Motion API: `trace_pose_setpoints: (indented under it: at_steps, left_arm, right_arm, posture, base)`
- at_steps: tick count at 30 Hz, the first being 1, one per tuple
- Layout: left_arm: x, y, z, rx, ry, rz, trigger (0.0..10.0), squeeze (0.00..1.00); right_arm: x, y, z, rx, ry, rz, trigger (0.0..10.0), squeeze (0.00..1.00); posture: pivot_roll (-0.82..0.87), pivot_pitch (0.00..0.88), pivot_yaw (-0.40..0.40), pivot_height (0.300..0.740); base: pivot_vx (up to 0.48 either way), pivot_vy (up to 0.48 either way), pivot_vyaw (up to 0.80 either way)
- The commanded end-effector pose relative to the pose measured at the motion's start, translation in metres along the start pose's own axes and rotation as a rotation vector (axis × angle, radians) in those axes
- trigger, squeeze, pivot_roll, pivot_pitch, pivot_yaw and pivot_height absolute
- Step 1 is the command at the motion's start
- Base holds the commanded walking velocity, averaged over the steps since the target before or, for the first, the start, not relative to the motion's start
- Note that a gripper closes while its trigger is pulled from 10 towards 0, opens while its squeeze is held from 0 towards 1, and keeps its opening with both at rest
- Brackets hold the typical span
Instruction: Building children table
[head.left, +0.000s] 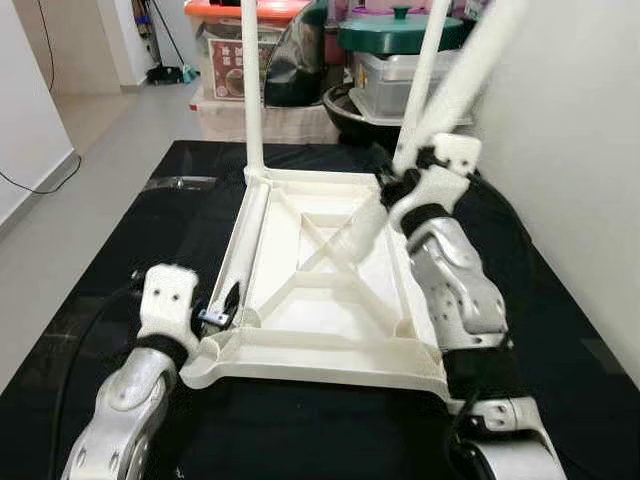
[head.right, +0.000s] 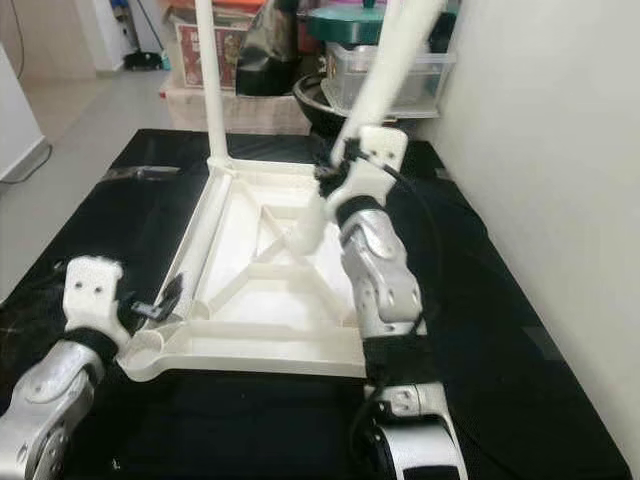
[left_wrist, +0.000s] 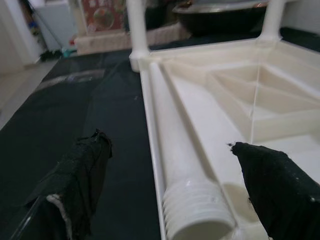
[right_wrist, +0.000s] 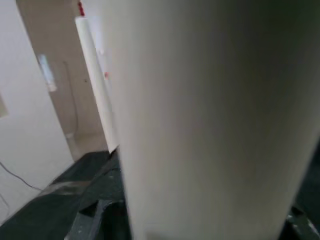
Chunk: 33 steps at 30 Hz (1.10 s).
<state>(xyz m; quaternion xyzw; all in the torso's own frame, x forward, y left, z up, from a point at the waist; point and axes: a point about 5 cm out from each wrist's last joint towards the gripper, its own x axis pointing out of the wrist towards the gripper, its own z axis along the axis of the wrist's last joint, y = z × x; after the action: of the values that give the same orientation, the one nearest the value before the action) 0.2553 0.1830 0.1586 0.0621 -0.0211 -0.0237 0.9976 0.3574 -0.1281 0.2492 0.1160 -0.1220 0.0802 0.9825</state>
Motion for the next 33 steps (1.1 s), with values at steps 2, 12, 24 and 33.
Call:
trace_pose_setpoints:
  at_steps: [2, 12, 24, 33]
  left_arm:
    - [-0.004, 0.005, -0.006, 0.1, 0.053, 0.065, 10.0, 0.0]
    - [0.0, 0.01, -0.015, 0.209, 0.117, 0.13, 10.0, 0.0]
    - [0.003, 0.008, -0.012, 0.237, 0.107, 0.139, 10.0, 0.0]
    - [0.003, 0.005, -0.015, 0.255, 0.119, 0.147, 10.0, 0.0]
  right_arm:
    - [-0.003, -0.003, 0.004, -0.017, 0.029, -0.017, 10.0, 0.45]
    - [0.0, -0.006, 0.024, -0.145, 0.052, -0.08, 10.0, 0.0]
    - [0.003, 0.005, 0.013, -0.007, 0.026, 0.071, 10.0, 0.0]
    - [-0.009, 0.01, -0.017, -0.029, 0.114, 0.13, 0.0, 0.0]
  posture:
    - [0.1, 0.0, -0.057, 0.74]
    - [0.09, 0.0, -0.055, 0.74]
    - [0.1, 0.0, -0.062, 0.74]
    - [0.1, 0.0, -0.07, 0.74]
  base:
    - [0.0, 0.0, 0.0]
    - [0.0, 0.0, 0.0]
    - [0.0, 0.0, 0.0]
    - [0.0, 0.0, 0.0]
